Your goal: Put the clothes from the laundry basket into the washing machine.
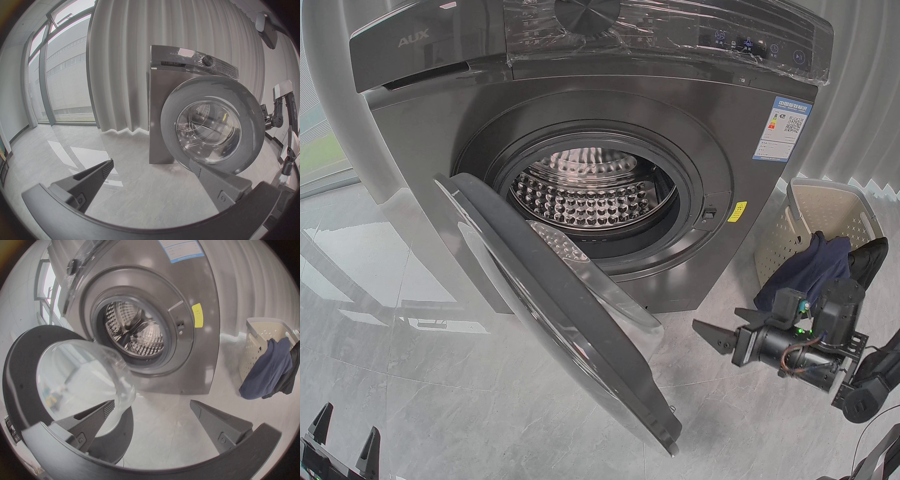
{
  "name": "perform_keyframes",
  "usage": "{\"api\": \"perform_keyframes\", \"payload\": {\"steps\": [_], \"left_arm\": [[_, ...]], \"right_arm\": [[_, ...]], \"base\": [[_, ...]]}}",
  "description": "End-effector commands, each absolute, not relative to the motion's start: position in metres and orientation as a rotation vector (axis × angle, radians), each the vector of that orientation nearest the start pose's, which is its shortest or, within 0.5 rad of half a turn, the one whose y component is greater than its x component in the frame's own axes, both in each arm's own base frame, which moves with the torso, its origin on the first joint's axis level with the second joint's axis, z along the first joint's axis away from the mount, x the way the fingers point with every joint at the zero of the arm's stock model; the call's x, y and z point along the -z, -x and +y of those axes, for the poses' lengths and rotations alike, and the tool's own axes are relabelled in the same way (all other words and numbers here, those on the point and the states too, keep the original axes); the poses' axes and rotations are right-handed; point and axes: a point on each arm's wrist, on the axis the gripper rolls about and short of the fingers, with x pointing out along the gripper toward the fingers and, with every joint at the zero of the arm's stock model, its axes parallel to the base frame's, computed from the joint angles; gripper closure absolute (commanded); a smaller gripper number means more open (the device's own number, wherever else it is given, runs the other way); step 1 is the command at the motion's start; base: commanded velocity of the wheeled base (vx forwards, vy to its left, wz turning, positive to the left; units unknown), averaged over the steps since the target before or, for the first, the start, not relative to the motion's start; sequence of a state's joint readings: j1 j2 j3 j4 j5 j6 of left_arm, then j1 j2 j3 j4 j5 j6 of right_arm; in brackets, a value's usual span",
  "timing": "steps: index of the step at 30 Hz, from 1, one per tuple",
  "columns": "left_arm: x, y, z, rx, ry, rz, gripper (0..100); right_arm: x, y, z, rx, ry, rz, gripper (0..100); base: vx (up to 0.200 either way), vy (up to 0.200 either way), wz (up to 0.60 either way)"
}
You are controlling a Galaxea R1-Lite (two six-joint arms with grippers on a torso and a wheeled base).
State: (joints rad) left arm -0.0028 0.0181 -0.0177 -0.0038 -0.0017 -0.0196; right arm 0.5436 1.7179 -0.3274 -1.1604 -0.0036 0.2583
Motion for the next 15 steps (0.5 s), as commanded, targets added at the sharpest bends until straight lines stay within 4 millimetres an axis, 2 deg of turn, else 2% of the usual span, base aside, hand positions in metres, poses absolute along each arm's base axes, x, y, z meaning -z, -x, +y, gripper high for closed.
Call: {"api": "perform_keyframes", "payload": {"steps": [1, 4, 8, 12, 15], "left_arm": [[-0.076, 0.023, 0.000, 0.005, 0.020, -0.003, 0], [-0.076, 0.023, 0.000, 0.005, 0.020, -0.001, 0], [-0.076, 0.023, 0.000, 0.005, 0.020, -0.001, 0], [-0.076, 0.023, 0.000, 0.005, 0.020, -0.003, 0], [-0.076, 0.023, 0.000, 0.005, 0.020, -0.003, 0]], "right_arm": [[-0.103, -0.265, 0.143, -0.432, -0.196, 0.279, 0], [-0.100, -0.277, 0.152, -0.441, -0.197, 0.272, 0], [-0.096, -0.277, 0.166, -0.479, -0.191, 0.279, 0], [-0.087, -0.264, 0.184, -0.540, -0.175, 0.316, 0], [-0.083, -0.253, 0.190, -0.570, -0.157, 0.343, 0]], "base": [[0.000, 0.000, 0.00], [0.000, 0.000, 0.00], [0.000, 0.000, 0.00], [0.000, 0.000, 0.00], [0.000, 0.000, 0.00]]}}
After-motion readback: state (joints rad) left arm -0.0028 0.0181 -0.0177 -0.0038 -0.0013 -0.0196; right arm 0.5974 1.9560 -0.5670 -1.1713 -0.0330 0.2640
